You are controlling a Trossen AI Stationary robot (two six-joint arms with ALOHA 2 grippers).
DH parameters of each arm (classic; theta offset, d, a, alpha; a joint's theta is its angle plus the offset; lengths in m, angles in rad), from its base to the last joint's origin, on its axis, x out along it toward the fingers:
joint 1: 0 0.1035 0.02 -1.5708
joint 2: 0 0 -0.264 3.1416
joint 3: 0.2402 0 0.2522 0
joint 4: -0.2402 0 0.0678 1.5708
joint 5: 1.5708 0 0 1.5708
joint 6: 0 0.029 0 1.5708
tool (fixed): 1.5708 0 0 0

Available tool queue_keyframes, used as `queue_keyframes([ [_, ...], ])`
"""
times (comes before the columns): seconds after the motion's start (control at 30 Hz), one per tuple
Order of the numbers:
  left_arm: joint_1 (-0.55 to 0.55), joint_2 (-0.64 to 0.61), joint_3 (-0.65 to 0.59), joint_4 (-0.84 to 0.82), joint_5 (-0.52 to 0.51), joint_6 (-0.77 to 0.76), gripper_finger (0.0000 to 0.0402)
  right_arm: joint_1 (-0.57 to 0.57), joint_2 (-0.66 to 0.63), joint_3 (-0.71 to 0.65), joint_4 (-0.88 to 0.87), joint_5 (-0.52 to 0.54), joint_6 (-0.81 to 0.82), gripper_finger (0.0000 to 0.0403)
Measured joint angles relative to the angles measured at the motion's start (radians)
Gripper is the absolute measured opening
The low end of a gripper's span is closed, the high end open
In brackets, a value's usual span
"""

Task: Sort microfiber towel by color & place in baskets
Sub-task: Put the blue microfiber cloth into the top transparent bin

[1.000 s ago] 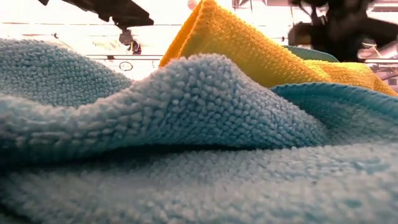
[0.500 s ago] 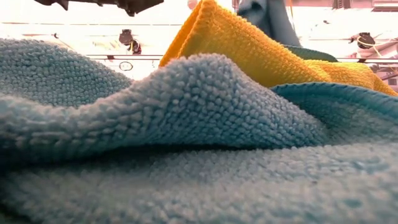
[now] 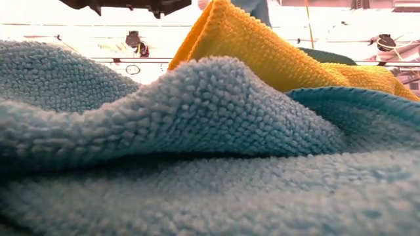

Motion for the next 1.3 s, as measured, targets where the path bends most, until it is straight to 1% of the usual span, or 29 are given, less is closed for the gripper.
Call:
queue_keyframes([
  [0.17, 0.031, 0.102, 0.079, -0.001, 0.091, -0.025, 0.0274, -0.033, 0.056, 0.0, 0.065, -0.073, -0.048, 0.0],
  [0.27, 0.048, 0.152, 0.114, -0.027, 0.139, -0.026, 0.0274, -0.045, 0.074, 0.0, 0.094, -0.086, -0.073, 0.0],
  [0.37, 0.064, 0.196, 0.143, -0.044, 0.184, -0.041, 0.0274, -0.058, 0.08, 0.0, 0.112, -0.146, -0.091, 0.0],
  [0.53, 0.087, 0.267, 0.182, -0.031, 0.302, -0.082, 0.0274, -0.069, 0.091, 0.001, 0.178, -0.247, -0.101, 0.0],
  [0.7, 0.092, 0.333, 0.245, -0.03, 0.45, -0.131, 0.0274, -0.08, 0.117, 0.001, 0.215, -0.265, -0.13, 0.0],
  [0.83, 0.088, 0.374, 0.283, -0.025, 0.463, -0.131, 0.0274, -0.094, 0.138, 0.001, 0.227, -0.336, -0.126, 0.0],
  [0.93, 0.088, 0.4, 0.296, -0.029, 0.473, -0.131, 0.0274, -0.094, 0.151, 0.001, 0.228, -0.34, -0.125, 0.0],
  [1.0, 0.089, 0.415, 0.301, -0.03, 0.527, -0.127, 0.0271, -0.094, 0.153, 0.001, 0.224, -0.34, -0.125, 0.0],
  [1.07, 0.089, 0.426, 0.308, -0.026, 0.569, -0.12, 0.0256, -0.094, 0.151, 0.001, 0.23, -0.34, -0.126, 0.0],
  [1.13, 0.088, 0.435, 0.313, -0.024, 0.59, -0.102, 0.0226, -0.094, 0.15, 0.001, 0.233, -0.34, -0.125, 0.0],
  [1.2, 0.088, 0.438, 0.313, -0.025, 0.599, -0.077, 0.018, -0.094, 0.15, 0.001, 0.233, -0.339, -0.124, 0.0],
  [1.3, 0.088, 0.437, 0.313, -0.018, 0.6, -0.045, 0.009, -0.094, 0.149, 0.001, 0.231, -0.337, -0.121, 0.0],
])
